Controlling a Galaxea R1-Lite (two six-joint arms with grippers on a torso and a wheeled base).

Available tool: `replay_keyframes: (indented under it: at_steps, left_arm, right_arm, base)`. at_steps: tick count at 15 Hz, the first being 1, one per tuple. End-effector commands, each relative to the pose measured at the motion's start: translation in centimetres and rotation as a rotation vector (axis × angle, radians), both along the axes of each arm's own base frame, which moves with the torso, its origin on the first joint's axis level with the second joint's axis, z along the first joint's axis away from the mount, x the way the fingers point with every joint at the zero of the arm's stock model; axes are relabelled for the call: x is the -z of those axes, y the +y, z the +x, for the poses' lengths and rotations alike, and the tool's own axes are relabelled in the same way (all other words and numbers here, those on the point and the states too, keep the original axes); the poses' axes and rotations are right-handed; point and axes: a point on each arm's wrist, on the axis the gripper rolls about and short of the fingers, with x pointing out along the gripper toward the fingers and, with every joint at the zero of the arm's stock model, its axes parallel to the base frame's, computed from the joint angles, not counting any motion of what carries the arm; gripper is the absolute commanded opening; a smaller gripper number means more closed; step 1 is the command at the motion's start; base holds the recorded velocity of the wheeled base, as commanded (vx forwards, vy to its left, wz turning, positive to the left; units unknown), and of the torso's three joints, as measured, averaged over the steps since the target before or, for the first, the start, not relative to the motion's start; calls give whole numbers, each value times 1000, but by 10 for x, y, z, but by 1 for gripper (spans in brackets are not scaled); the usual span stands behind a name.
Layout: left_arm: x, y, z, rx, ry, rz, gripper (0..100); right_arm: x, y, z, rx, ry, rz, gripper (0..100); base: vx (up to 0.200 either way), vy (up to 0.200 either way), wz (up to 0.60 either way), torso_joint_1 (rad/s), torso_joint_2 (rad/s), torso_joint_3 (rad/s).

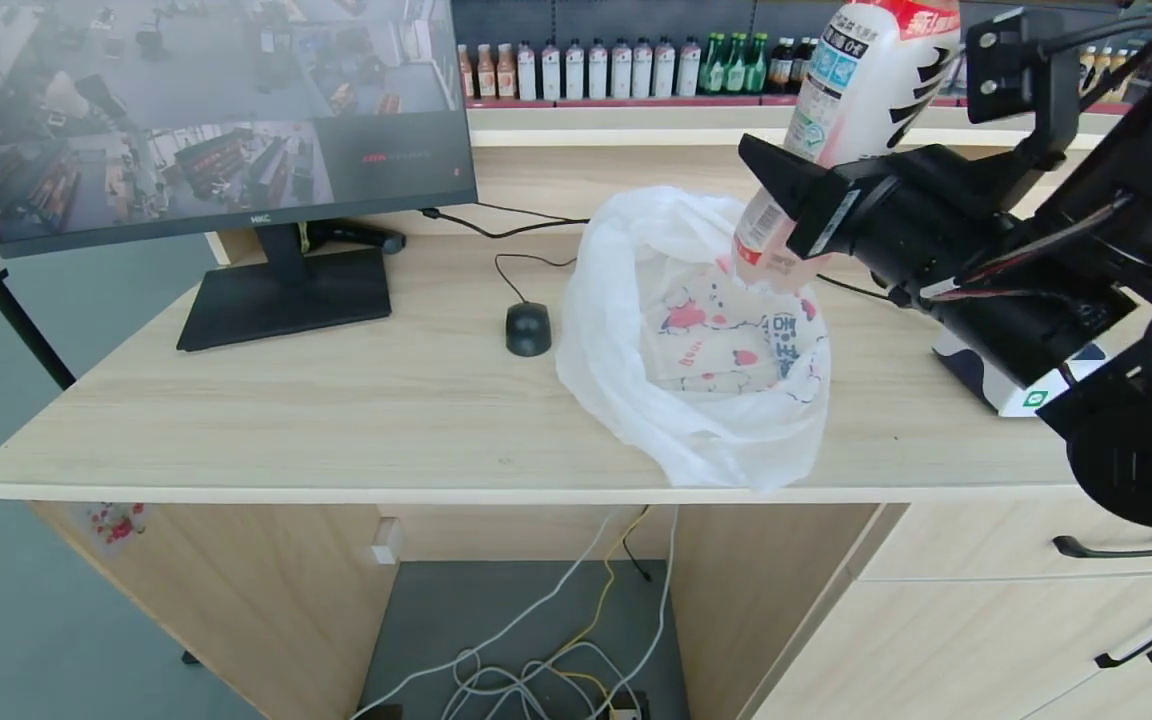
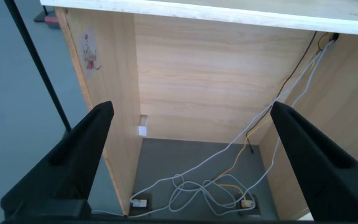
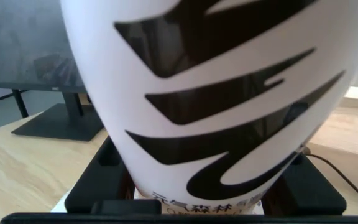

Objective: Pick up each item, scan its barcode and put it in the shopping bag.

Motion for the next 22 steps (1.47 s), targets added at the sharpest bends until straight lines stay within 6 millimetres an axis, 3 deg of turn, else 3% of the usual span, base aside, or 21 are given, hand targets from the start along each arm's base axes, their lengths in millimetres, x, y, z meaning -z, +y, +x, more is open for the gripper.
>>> replay_keyframes:
  at_steps: [1,4,9,18,22]
  left_arm:
    - [0,0,0,0,0,0,100]
    - [0,0,0,0,0,-1,100]
    - [0,0,0,0,0,-3,100]
    - [0,0,0,0,0,0,100]
    - [0,0,0,0,0,0,100]
  right_arm:
    - [0,15,24,7,35,-11,0]
    - [-9,40,42,-25,58,-24,0]
    - [9,55,56,-41,104,-49,0]
    - [42,44,72,-7,194,-58,0]
    - [62,39,89,19,213,-53,0]
  base:
    - [0,0,0,0,0,0]
    - [0,0,0,0,0,0]
    - [0,0,0,0,0,0]
    - [0,0,0,0,0,0]
    - [0,0,0,0,0,0]
